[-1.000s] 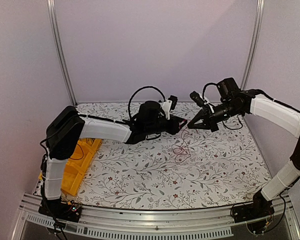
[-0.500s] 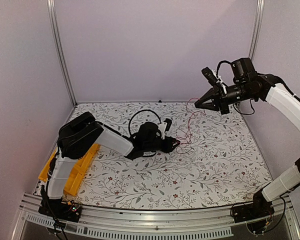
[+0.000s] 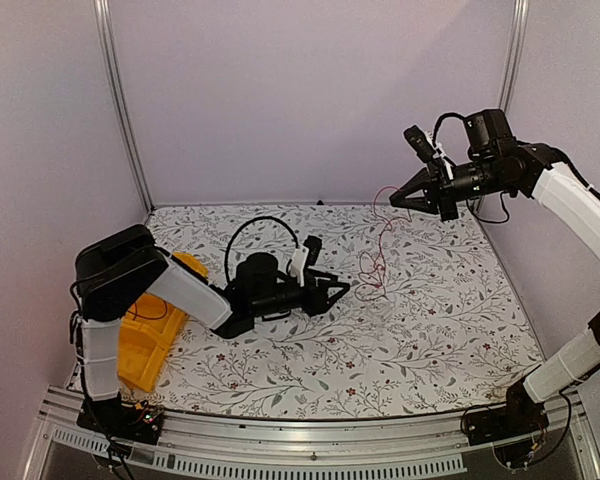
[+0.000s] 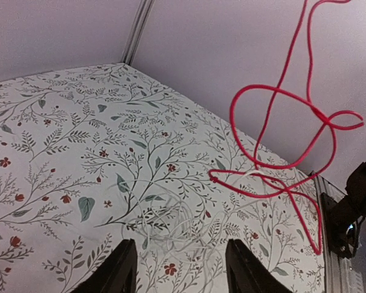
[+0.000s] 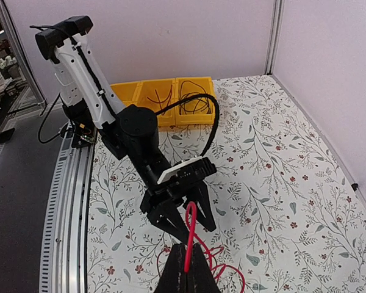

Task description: Untangle the cables

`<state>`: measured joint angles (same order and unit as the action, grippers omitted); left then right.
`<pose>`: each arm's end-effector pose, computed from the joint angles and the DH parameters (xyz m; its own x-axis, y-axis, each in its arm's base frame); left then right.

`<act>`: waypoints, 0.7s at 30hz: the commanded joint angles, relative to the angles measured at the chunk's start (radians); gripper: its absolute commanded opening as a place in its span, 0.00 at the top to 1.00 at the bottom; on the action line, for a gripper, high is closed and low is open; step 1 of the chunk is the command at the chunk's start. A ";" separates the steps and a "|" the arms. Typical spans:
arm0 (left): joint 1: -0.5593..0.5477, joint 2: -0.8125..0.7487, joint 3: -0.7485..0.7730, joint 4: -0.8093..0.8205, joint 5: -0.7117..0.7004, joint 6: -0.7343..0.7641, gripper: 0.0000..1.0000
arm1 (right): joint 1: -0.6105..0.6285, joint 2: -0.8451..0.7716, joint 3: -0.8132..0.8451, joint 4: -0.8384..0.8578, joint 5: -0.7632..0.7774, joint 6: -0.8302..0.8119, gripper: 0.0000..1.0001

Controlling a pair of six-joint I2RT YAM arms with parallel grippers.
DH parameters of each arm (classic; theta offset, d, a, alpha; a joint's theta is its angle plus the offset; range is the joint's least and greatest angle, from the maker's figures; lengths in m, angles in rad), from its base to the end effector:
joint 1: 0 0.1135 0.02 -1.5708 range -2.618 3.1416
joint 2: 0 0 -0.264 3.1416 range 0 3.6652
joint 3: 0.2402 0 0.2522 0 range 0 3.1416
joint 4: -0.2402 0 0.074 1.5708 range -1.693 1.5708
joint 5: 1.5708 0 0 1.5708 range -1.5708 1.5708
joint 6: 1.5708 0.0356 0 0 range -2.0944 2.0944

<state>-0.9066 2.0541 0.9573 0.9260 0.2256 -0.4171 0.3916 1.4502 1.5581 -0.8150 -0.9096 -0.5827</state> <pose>0.2495 -0.3317 0.1382 -0.4617 -0.0507 -0.8856 0.7835 0.4448 -0.4340 0.2649 0.1398 0.3993 -0.0672 -0.3933 -0.9169 -0.9892 0.1463 0.0098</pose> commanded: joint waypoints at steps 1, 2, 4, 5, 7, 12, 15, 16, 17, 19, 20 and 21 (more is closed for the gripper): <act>-0.079 0.061 -0.038 0.341 -0.012 0.051 0.44 | -0.005 0.024 0.046 0.020 0.018 0.030 1.00; -0.094 0.086 -0.021 0.386 -0.013 0.045 0.43 | -0.009 0.027 0.050 0.023 0.022 0.031 1.00; -0.122 0.130 0.027 0.412 -0.025 0.061 0.41 | -0.014 0.031 0.059 0.026 0.022 0.041 1.00; -0.133 0.151 0.056 0.409 -0.030 0.072 0.40 | -0.015 0.035 0.064 0.024 0.019 0.045 1.00; -0.148 0.189 0.110 0.383 -0.038 0.083 0.39 | -0.022 0.040 0.072 0.024 0.013 0.051 1.00; -0.163 0.296 0.251 0.323 -0.052 0.093 0.37 | -0.026 0.047 0.083 0.016 -0.008 0.064 1.00; -0.168 0.377 0.372 0.296 -0.056 0.085 0.37 | -0.032 0.049 0.094 0.018 -0.016 0.071 1.00; -0.168 0.402 0.408 0.287 -0.058 0.081 0.37 | -0.035 0.051 0.099 0.018 -0.020 0.074 1.00; -0.167 0.424 0.440 0.278 -0.056 0.077 0.39 | -0.037 0.055 0.102 0.019 -0.025 0.078 1.00; -0.168 0.461 0.507 0.224 -0.078 0.074 0.47 | -0.043 0.060 0.109 0.018 -0.034 0.081 1.00; -0.166 0.475 0.532 0.189 -0.098 0.072 0.53 | -0.044 0.062 0.112 0.019 -0.038 0.082 1.00; -0.166 0.485 0.548 0.171 -0.109 0.072 0.60 | -0.047 0.062 0.115 0.019 -0.041 0.083 1.00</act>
<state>-1.0710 2.4893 1.4246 1.1862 0.1669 -0.3466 0.3576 1.4982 1.6360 -0.8036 -0.9169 -0.5171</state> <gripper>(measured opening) 0.497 0.022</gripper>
